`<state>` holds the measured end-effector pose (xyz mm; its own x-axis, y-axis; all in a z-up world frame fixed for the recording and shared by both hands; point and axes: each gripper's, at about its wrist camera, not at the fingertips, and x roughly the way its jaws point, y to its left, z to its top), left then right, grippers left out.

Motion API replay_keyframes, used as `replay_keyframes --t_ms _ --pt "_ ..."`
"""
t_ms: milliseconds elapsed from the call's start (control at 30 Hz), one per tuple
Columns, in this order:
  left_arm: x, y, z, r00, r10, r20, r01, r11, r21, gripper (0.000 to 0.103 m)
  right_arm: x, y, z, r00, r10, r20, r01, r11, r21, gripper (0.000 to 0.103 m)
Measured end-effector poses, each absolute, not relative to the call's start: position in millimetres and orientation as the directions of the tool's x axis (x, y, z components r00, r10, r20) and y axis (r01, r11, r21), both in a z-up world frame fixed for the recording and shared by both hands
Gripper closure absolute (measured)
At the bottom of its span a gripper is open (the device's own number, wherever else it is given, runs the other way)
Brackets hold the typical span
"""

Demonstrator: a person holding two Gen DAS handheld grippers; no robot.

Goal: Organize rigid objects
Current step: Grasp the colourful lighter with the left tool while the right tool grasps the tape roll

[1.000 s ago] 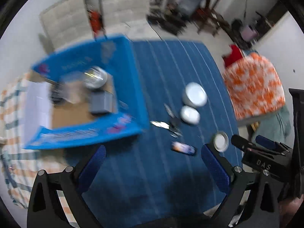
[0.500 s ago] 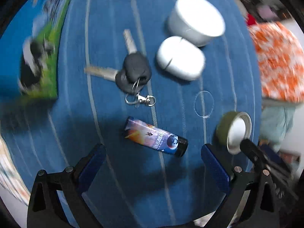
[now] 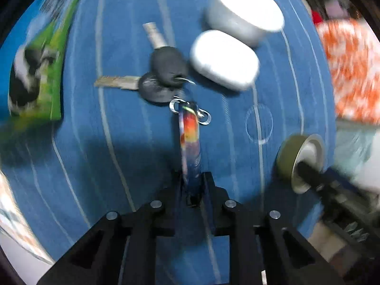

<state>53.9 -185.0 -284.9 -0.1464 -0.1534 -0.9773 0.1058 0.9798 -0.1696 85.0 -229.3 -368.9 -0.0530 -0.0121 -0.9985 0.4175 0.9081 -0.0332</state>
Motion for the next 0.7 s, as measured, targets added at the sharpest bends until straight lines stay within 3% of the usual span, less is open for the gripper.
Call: replay_keyframes --t_ms 133,233,400,467,533,633,700 --pt "54.3 -195.9 -284.8 -0.16 -0.11 -0.981 0.126 0.983 -0.131 0.085 90.5 -226.5 -375.6 -0.054 -0.005 -0.999 0.415 0.909 -0.027 0.012" --pt "56.3 -213.4 -285.2 -0.153 -0.104 -0.983 0.128 0.984 -0.124 0.075 94.0 -226.6 -378.0 -0.057 -0.001 -0.998 0.407 0.913 -0.024 0.012" --pt "68.1 -240.5 -279.8 -0.091 -0.032 -0.995 0.172 0.984 -0.048 0.08 96.9 -226.2 -377.5 -0.056 -0.01 -0.998 0.401 0.916 -0.031 0.013" --pt "75.0 -248.7 -277.6 -0.077 -0.001 -0.997 0.206 0.978 -0.017 0.093 97.0 -220.7 -374.5 -0.039 -0.008 -0.999 0.392 0.92 -0.023 0.022" --pt "77.1 -252.0 -276.3 -0.077 -0.021 -0.997 0.202 0.979 -0.037 0.093 98.1 -212.0 -369.1 -0.025 0.011 -1.0 0.372 0.928 0.001 0.044" --pt "78.4 -246.1 -274.4 -0.095 -0.054 -0.994 0.174 0.982 -0.07 0.093 101.1 -200.6 -366.9 -0.04 -0.039 -0.998 0.336 0.941 -0.051 0.044" --pt "76.1 -242.9 -272.2 -0.102 -0.078 -0.992 0.156 0.983 -0.094 0.093 100.5 -203.2 -366.1 -0.045 0.008 -0.999 0.361 0.933 -0.009 0.043"
